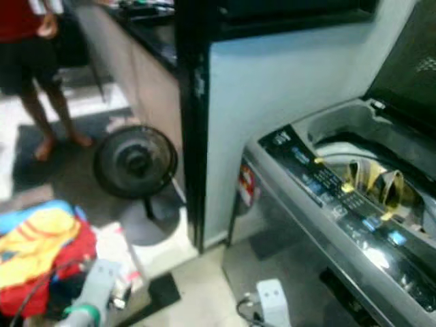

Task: Clothes washing

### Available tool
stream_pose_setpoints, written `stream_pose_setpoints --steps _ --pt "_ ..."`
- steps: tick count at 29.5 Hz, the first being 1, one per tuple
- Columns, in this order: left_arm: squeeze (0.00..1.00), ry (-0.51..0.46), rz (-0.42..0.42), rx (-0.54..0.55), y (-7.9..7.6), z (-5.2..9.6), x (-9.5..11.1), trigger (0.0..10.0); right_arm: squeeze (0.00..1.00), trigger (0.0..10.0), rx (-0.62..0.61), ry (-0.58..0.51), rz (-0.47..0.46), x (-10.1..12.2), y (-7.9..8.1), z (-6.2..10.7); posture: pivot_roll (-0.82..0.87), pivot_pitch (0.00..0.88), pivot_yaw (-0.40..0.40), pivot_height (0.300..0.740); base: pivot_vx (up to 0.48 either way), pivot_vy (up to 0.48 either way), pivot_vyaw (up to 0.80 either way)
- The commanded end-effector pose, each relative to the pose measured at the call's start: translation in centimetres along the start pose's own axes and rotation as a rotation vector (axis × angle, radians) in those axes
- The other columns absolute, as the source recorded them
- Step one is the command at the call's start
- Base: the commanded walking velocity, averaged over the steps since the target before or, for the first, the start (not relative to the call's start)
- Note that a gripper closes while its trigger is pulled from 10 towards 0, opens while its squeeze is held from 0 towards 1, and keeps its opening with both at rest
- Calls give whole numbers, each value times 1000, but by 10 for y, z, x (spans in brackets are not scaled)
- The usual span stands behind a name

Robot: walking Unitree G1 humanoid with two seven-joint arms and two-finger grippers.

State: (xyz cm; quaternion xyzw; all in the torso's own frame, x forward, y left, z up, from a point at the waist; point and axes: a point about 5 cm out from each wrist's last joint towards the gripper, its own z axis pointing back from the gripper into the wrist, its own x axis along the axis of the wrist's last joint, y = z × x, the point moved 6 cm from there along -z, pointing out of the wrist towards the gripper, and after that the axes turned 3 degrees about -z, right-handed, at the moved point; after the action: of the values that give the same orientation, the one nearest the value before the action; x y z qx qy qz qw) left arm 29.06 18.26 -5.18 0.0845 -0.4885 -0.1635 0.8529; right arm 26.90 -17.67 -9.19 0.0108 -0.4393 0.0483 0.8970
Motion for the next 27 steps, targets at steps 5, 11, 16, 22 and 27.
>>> stream_pose_setpoints --steps 5,11,16,22,27 --pt "0 73 -6 21 6 6 -27 10000 0 10000 23 -16 -1 5 8 -2 71 42 -6 740 0 0 781" --pt "0 65 -5 24 6 5 -27 10000 0 10000 11 -36 -21 9 6 -3 69 42 -5 740 0 0 460" --pt "0 62 -8 26 6 5 -27 10000 0 10000 23 -41 0 11 9 -3 68 40 -5 740 0 0 155" --pt "0 59 -12 27 6 3 -27 10000 0 10000 43 -44 46 13 13 -4 69 39 -5 740 0 0 774" --pt "0 58 -13 28 6 3 -27 10000 0 10000 51 -53 46 15 15 -5 68 37 -6 740 0 0 769"
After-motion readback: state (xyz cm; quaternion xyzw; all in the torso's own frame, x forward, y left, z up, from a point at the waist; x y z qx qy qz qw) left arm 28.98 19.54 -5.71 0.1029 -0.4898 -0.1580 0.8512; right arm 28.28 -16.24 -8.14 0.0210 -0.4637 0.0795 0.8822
